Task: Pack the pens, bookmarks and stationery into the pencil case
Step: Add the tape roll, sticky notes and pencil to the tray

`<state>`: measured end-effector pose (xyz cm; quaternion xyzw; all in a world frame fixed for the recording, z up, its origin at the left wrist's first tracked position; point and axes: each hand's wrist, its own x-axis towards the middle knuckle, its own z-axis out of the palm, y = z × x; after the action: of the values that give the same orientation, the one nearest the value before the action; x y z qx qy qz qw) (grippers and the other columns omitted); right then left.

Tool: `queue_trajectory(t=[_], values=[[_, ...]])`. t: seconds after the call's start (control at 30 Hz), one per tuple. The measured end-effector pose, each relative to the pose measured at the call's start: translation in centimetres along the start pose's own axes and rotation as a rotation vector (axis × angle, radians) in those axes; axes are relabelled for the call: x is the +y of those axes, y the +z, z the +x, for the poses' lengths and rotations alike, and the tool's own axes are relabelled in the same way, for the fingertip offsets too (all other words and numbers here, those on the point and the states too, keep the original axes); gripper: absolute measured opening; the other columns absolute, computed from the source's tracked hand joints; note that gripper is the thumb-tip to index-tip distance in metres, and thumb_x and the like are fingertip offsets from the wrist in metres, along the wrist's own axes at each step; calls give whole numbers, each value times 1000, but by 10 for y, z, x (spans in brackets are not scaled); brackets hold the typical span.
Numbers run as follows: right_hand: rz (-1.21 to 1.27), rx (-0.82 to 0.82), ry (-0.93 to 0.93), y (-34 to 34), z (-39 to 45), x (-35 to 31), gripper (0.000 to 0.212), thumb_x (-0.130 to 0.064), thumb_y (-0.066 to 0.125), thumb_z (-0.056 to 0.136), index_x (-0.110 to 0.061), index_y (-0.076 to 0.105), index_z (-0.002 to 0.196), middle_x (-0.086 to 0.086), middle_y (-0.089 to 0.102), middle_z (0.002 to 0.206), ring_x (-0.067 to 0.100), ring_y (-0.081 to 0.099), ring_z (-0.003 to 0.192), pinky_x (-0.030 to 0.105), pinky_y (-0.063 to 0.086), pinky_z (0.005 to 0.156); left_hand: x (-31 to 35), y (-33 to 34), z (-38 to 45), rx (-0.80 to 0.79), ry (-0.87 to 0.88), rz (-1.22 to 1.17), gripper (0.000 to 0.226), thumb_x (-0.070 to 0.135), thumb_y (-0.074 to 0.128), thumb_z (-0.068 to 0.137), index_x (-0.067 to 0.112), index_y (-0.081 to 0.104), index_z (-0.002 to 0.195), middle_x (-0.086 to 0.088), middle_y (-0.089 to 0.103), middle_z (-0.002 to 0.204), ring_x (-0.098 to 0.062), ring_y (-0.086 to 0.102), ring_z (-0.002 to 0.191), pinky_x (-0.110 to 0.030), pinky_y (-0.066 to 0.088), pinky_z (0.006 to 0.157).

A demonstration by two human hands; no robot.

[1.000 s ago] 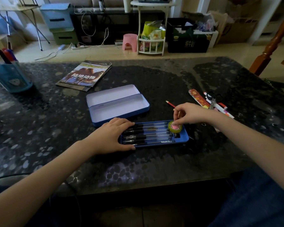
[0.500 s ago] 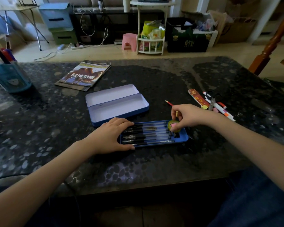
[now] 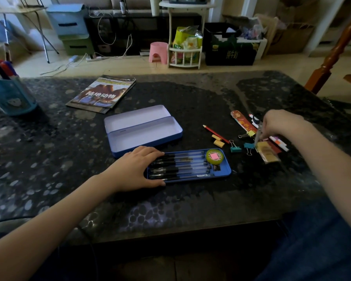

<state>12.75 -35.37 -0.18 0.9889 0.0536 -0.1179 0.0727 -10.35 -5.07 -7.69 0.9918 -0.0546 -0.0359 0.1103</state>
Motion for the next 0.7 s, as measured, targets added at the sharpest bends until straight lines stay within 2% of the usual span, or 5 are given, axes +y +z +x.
queue_trajectory(t=[0.2,0.3,0.43,0.57,0.7], values=[[59,-224,4,12,2,-1,34,-21,76,79,-6,63,107,12,63,95,23,60,83,36,54,84,-1,1,0,6,3,-6,93,86,41,64,37,27,141,13,36,141,-4,29,129,-25,28,104],[15,-113,-78,13,3,-8,30,-30,74,80,-9,64,100,8,64,100,23,61,93,40,53,86,-1,1,1,5,2,-16,93,86,41,64,37,27,141,13,36,141,-5,30,129,-28,30,105],[196,35,-463,21,-9,-34,9,-29,67,86,-26,59,84,-3,62,94,12,58,87,29,48,72,-1,0,1,4,2,-14,92,85,44,64,37,27,141,13,36,141,-5,29,129,-29,30,106],[195,3,-794,34,-15,-53,29,-19,61,91,-33,59,116,-8,50,108,10,52,100,28,44,85,1,0,1,-3,-2,-15,91,83,45,66,36,27,142,12,35,142,-6,28,130,-31,31,107],[53,40,-839,40,-12,-52,40,-18,58,93,-34,56,130,-6,45,122,12,50,107,33,47,91,1,-1,1,-7,0,-13,92,83,45,66,35,27,142,11,35,142,-7,29,130,-31,31,107]])
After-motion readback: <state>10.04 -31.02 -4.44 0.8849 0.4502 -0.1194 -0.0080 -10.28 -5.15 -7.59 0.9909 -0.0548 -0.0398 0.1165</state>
